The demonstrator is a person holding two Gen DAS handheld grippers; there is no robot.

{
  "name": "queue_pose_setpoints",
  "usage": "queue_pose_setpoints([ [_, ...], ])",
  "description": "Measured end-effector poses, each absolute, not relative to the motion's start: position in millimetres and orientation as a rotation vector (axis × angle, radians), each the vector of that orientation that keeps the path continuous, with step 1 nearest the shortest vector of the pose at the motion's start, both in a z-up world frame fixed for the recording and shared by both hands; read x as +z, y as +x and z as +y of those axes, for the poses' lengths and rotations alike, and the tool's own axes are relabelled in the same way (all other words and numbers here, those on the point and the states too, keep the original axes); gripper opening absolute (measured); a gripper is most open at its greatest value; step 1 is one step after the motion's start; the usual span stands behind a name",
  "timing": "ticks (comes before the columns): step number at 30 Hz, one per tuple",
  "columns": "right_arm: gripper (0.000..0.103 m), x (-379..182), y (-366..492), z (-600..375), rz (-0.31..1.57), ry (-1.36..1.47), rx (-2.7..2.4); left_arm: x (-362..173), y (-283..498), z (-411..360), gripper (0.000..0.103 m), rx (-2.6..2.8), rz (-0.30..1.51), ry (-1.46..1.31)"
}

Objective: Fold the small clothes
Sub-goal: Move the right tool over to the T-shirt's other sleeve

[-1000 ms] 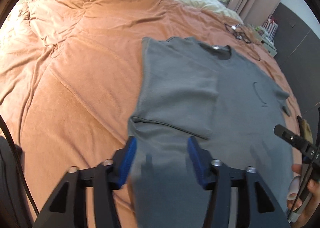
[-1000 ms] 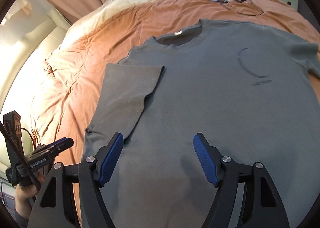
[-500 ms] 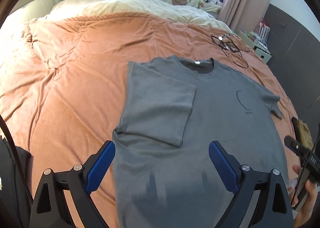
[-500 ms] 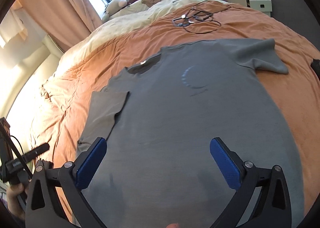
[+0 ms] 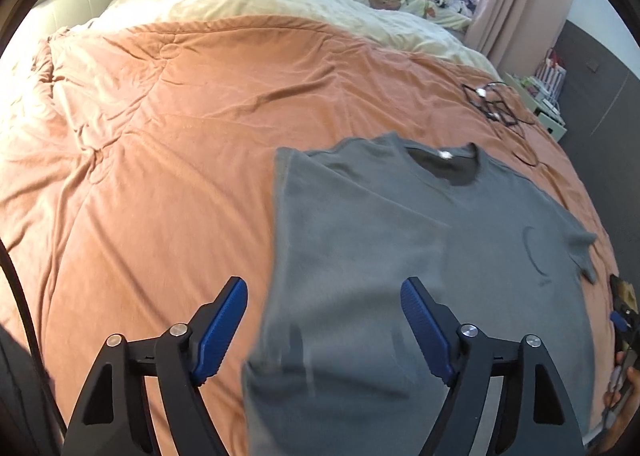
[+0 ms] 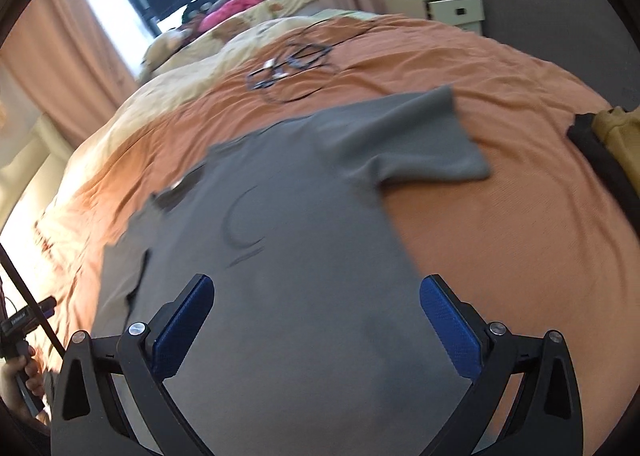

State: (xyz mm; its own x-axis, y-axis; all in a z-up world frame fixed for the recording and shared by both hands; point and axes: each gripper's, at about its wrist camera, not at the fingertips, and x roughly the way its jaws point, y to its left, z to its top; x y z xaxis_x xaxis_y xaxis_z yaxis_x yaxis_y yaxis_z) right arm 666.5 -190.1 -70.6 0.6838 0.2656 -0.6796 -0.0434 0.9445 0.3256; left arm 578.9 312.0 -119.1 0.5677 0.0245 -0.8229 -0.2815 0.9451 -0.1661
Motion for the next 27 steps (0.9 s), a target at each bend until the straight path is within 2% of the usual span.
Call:
queue_pose_setpoints([
  [10, 0.102, -82.1, 712.9, -221.4, 0.815, 0.327, 0.056, -150.9, 649.3, 357.3, 0.074, 0.190, 0.967, -0.284],
  [19, 0.101, -85.2, 732.3, -238.8, 0.795, 0.357, -0.007, -177.4, 697.7, 365.6, 0.072, 0.160, 0.993, -0.224],
  [25, 0.101, -85.0, 737.5, -245.5, 0.783, 0.347, -0.042, -198.7, 724.5, 364.7, 0.052, 0.164, 1.041, -0.158],
  [26, 0.101, -85.2, 738.8, -246.4, 0.783, 0.351, -0.043, -202.0, 726.5, 366.2, 0.039, 0.164, 1.048, -0.158],
  [27, 0.101, -86.2, 739.7, -247.1, 0.782, 0.356, -0.048, -204.4, 727.7, 368.2, 0.021, 0.167, 1.056, -0.160],
])
